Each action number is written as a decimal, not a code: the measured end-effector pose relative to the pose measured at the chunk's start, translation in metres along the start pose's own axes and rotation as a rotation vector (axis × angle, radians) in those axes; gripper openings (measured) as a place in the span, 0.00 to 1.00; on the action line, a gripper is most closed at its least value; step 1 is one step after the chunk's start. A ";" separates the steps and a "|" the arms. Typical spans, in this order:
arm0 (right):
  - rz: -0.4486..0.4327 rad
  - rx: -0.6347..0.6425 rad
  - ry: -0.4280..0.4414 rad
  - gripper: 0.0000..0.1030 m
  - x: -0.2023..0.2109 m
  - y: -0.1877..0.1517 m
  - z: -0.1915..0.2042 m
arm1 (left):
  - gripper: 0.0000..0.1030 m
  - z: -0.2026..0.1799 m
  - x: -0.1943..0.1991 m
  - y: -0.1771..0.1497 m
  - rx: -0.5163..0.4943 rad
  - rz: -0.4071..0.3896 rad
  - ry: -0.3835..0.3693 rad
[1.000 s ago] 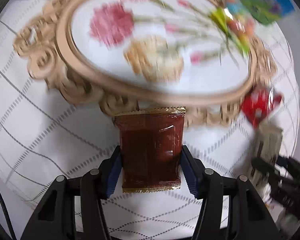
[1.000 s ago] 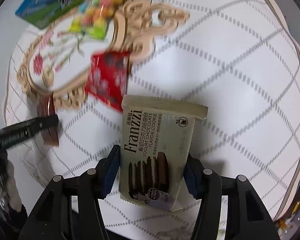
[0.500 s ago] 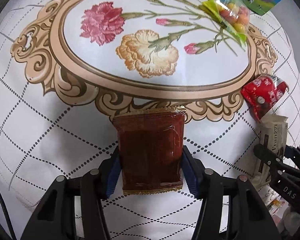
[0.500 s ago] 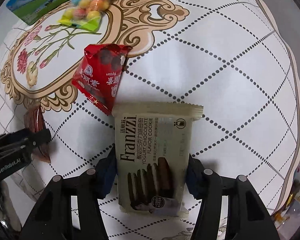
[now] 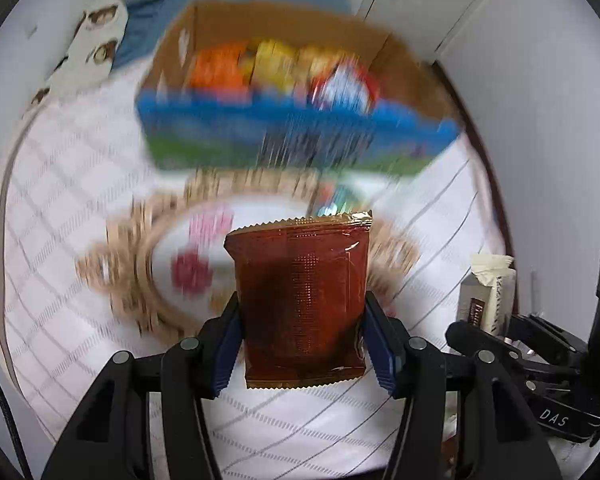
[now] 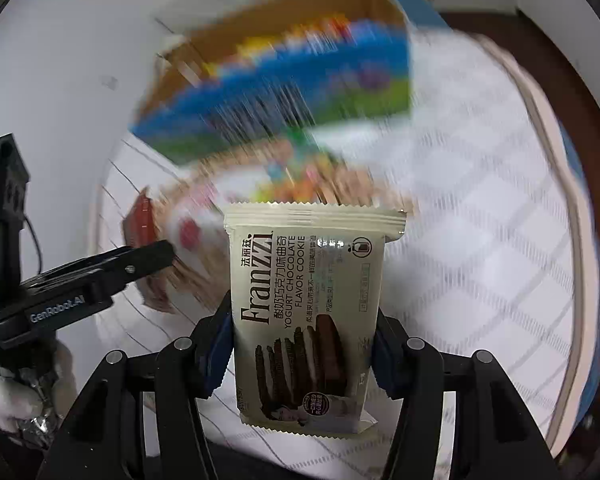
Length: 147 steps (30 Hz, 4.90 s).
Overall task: Organize snacks
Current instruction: 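Carry both packets into the box and open both tools, then move both tools back from the box toward the remaining snacks, then grasp the colorful candy bag with left tool while right tool grasps red wrapper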
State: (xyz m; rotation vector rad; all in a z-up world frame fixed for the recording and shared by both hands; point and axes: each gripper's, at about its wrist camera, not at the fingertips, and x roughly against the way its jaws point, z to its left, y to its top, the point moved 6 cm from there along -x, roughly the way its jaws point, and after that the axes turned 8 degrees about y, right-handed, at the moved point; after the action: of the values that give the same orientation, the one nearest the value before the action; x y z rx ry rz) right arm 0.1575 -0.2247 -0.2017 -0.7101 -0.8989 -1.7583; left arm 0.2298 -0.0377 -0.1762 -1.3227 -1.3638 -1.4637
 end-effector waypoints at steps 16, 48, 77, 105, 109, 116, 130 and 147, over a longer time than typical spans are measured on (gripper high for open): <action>-0.052 0.116 -0.100 0.59 -0.035 0.245 0.007 | 0.52 0.069 -0.038 0.176 -0.030 0.084 0.238; 0.031 0.102 -0.287 0.96 -0.090 0.246 -0.041 | 0.84 0.072 -0.048 0.185 0.052 -0.059 0.232; -0.287 0.187 -0.254 0.96 0.061 0.163 0.028 | 0.84 0.032 0.093 0.101 0.047 -0.373 0.227; 0.180 -0.312 0.008 0.41 -0.127 -0.033 -0.096 | 0.83 0.037 -0.081 0.006 -0.127 0.018 0.412; 0.131 -0.325 -0.040 0.41 -0.098 -0.025 -0.121 | 0.83 -0.003 -0.102 0.029 -0.242 0.042 0.357; 0.110 -0.364 -0.096 0.41 -0.076 -0.019 -0.160 | 0.84 -0.063 -0.165 0.047 -0.438 0.163 0.314; 0.271 -0.156 -0.111 0.41 -0.104 -0.037 -0.121 | 0.48 -0.003 -0.158 -0.029 -0.232 0.222 0.206; 0.336 -0.012 -0.186 0.40 -0.142 -0.062 -0.096 | 0.47 0.040 -0.150 -0.106 -0.046 0.288 0.169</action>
State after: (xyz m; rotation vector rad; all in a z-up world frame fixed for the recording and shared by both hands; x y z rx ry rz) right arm 0.1410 -0.2185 -0.3830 -0.9844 -0.8375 -1.4171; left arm 0.1681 0.0005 -0.3495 -1.3294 -0.9922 -1.3804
